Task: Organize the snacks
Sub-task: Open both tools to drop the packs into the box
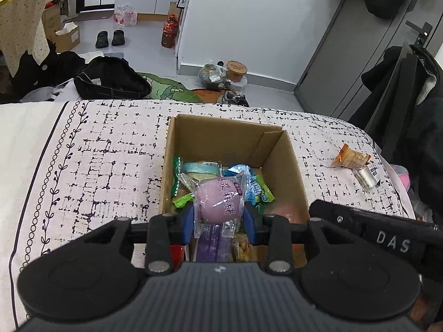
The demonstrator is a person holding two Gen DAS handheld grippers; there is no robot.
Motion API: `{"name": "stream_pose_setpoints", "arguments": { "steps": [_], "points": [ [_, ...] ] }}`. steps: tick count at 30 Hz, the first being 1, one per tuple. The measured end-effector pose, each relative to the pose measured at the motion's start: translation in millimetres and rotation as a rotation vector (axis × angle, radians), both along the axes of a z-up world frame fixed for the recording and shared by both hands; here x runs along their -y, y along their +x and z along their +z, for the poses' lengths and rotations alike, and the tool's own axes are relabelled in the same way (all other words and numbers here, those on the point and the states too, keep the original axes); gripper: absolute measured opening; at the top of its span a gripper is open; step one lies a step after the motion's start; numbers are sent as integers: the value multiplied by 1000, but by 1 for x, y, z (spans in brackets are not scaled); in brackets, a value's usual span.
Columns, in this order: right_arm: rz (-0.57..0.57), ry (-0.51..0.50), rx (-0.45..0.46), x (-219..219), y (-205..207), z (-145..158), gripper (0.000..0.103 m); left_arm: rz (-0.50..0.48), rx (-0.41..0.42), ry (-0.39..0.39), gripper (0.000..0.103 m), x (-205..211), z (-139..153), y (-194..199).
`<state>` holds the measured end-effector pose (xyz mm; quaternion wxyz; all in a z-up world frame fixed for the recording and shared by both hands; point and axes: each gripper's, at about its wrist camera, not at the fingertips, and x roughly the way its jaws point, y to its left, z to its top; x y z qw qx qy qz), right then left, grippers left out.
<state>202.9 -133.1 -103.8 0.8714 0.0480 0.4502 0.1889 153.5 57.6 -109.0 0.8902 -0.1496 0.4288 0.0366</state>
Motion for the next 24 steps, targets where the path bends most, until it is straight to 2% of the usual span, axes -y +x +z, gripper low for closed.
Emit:
{"name": "stream_pose_setpoints", "arguments": {
  "steps": [10,13,16,24],
  "points": [
    [-65,-30,13,17,6,4,36,-66,-4,-55,37,13,1,5],
    [-71,-36,14,20,4,4,36,-100,8,-78,42,18,3,6],
    [-75,-36,16,23,5,6,36,-83,7,-79,50,18,4,7],
    [-101,-42,5,36,9,2,36,-56,1,-56,52,18,6,11]
  ]
}}
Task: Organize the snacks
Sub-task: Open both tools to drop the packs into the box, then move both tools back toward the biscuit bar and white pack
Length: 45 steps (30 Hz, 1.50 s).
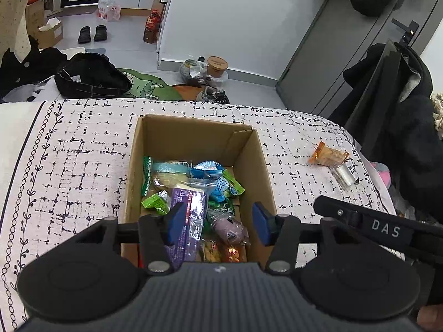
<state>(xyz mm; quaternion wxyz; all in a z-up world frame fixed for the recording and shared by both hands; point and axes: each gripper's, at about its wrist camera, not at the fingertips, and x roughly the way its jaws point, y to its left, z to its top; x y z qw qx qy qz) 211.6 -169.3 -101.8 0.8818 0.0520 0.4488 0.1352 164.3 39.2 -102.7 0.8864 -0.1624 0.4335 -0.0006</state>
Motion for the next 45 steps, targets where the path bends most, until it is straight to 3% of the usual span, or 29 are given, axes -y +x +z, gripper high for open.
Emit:
{"name": "stream_pose_setpoints", "arguments": {
  "steps": [5,10,25,38,41,45],
  "points": [
    [-24,-2,0,13,2,1,37,-19,12,33,64,12,2,5],
    [-51,-4,6,29,5,2,46,-31,20,67,80,25,5,10],
    [-127,-36,27,68,11,0,81,-66,-5,110,80,57,4,33],
    [-190,-37,10,102,22,-10,96,-139,-2,169,81,96,3,55],
    [-195,-28,11,111,24,-13,99,-146,-4,184,92,105,1,60],
    [-200,-14,22,124,28,-16,103,-157,9,203,93,118,1,68]
  ]
}}
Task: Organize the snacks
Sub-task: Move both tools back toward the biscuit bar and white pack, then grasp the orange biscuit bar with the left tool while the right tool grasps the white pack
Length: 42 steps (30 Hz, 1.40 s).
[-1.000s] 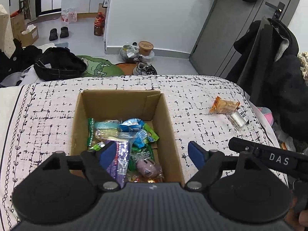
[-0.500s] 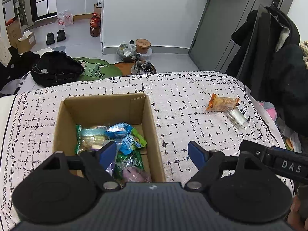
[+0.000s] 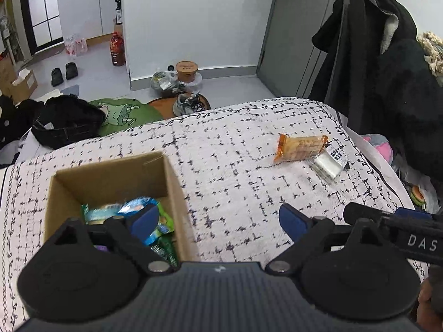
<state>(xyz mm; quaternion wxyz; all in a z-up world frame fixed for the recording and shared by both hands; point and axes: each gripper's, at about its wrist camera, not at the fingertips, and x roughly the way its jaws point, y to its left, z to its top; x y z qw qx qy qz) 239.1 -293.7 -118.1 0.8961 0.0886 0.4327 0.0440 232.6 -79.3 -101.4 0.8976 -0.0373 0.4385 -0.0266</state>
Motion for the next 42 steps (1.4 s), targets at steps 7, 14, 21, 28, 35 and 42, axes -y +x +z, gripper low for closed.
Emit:
{"name": "stream_pose_setpoints", "arguments": {
  "steps": [7,14,21,28,35,42],
  "points": [
    [-22,13,-6,20,14,-9,103,-22,0,2,94,21,-2,22],
    [-51,41,-9,41,31,-19,97,-40,2,-18,94,39,-3,46],
    [-83,77,-38,60,53,-33,85,-59,15,4,92,59,-10,71],
    [-114,138,-86,78,72,-53,72,-80,15,14,91,76,-20,96],
    [-162,215,-124,86,97,-73,62,-98,11,40,90,89,-30,120],
    [-185,264,-156,88,120,-90,61,-106,4,39,90,100,-40,141]
  ]
}}
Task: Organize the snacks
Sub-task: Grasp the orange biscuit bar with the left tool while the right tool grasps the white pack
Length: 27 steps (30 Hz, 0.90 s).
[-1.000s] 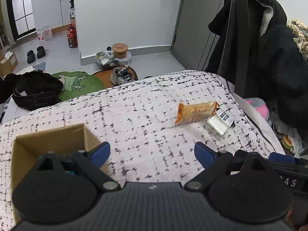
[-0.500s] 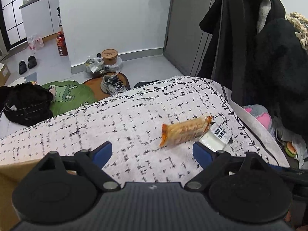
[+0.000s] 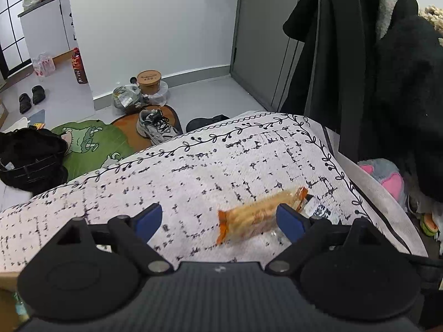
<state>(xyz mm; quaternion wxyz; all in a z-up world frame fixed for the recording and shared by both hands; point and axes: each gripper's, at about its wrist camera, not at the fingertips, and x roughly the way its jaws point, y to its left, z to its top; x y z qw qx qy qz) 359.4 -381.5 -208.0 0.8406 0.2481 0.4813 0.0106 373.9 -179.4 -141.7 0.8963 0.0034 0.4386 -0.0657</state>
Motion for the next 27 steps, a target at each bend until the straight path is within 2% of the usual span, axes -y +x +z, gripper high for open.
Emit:
{"name": "stream_pose_setpoints", "arguments": {
  "steps": [5,6,10,16,21,25,27],
  "points": [
    [-24,29,-17,3,10,-11,61,-12,13,-5,87,8,-7,12],
    [-27,32,-11,3,12,-12,59,-16,16,-6,87,10,-9,14],
    [-8,36,0,2,17,-14,38,-42,15,-11,85,18,-17,25],
    [12,18,8,7,15,-10,27,-101,-21,-23,84,29,-33,34],
    [20,1,18,9,9,-6,19,-115,-53,2,72,33,-45,37],
    [18,-29,20,11,6,-4,6,-118,-69,-7,71,33,-54,38],
    [12,-42,12,14,4,-5,3,-117,-71,-12,71,33,-56,37]
  ]
}}
